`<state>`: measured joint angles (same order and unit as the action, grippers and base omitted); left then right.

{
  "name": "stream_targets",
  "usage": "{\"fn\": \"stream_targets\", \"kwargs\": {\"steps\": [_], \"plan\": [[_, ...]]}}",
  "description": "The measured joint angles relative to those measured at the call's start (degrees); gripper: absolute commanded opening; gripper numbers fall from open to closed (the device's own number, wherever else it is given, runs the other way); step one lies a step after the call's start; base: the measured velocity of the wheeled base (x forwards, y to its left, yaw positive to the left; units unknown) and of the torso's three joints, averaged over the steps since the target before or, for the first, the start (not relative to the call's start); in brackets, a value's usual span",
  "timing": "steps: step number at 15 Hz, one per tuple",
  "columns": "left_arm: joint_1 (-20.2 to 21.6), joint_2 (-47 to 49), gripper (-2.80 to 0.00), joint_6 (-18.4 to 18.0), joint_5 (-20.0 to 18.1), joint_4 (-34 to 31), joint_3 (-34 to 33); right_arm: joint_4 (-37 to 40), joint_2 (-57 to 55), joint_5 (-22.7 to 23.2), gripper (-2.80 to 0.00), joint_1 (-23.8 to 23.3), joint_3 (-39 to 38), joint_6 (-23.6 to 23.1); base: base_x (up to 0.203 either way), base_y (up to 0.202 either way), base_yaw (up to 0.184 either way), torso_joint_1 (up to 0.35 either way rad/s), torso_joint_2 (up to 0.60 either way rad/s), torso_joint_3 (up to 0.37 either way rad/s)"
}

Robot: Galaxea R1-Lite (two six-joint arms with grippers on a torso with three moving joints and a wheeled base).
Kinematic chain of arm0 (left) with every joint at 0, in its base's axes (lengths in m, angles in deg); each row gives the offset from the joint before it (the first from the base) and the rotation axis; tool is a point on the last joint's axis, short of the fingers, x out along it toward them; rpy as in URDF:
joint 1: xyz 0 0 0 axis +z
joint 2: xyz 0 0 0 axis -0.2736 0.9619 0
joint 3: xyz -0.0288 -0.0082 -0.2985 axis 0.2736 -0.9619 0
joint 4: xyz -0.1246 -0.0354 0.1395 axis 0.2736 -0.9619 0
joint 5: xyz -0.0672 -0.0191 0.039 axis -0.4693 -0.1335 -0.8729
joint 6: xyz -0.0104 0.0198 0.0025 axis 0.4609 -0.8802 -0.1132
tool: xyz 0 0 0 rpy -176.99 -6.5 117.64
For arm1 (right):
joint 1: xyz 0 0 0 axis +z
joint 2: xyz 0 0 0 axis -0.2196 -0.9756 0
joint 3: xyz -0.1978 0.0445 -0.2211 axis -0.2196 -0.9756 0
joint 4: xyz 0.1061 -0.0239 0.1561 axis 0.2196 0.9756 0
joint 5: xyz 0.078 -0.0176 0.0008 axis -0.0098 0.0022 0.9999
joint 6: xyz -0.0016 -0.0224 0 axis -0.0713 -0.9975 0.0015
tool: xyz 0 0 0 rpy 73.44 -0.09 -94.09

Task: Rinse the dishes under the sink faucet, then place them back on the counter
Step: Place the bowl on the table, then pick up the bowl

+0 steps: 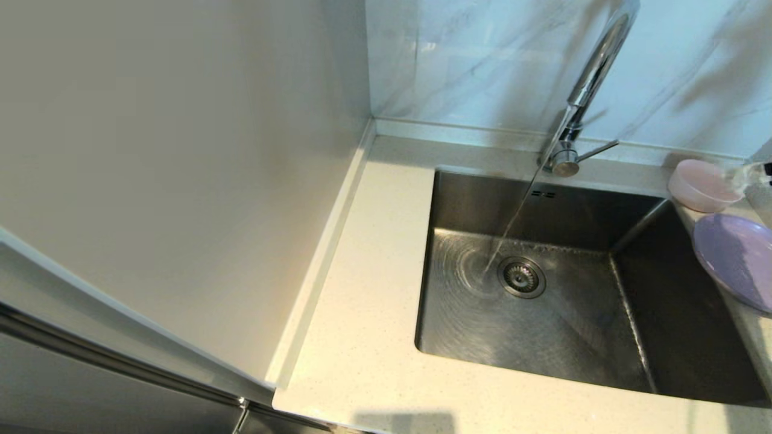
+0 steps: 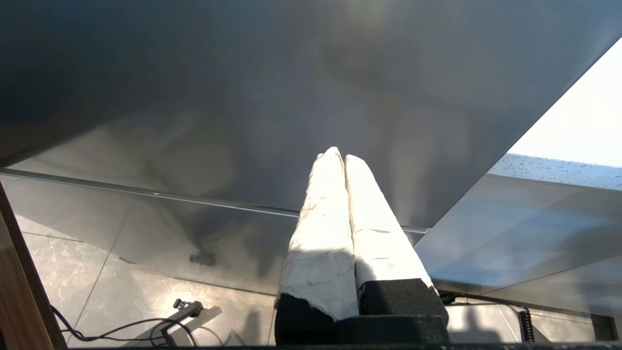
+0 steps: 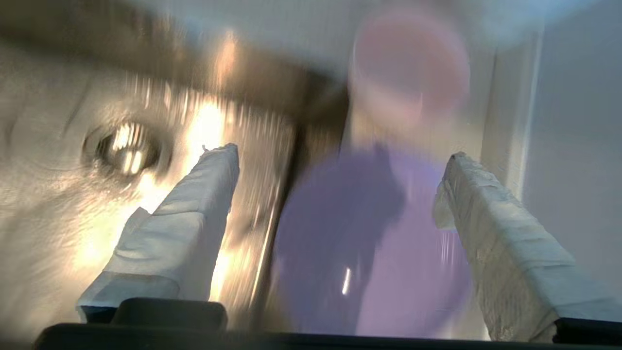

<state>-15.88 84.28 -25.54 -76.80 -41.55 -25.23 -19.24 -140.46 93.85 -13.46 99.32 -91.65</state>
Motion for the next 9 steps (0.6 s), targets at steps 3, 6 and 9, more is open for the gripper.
{"fn": "stream_targets", "kwargs": {"steps": [3, 6, 9], "plan": [[0.0, 0.0, -2.80, 0.0, 0.0, 0.0, 0.0, 26.1, 9.1, -13.7, 0.00, 0.9, 1.4, 4.0, 0.000, 0.000, 0.000, 0.000, 0.00, 0.000], [0.0, 0.0, -2.80, 0.0, 0.0, 0.0, 0.0, 42.7, 14.0, -30.3, 0.00, 4.9, -1.6, 17.9, 0.000, 0.000, 0.000, 0.000, 0.00, 0.000], [0.0, 0.0, -2.80, 0.0, 0.0, 0.0, 0.0, 51.8, 15.3, -34.8, 0.00, 7.1, -6.1, 29.4, 0.000, 0.000, 0.000, 0.000, 0.00, 0.000]]}}
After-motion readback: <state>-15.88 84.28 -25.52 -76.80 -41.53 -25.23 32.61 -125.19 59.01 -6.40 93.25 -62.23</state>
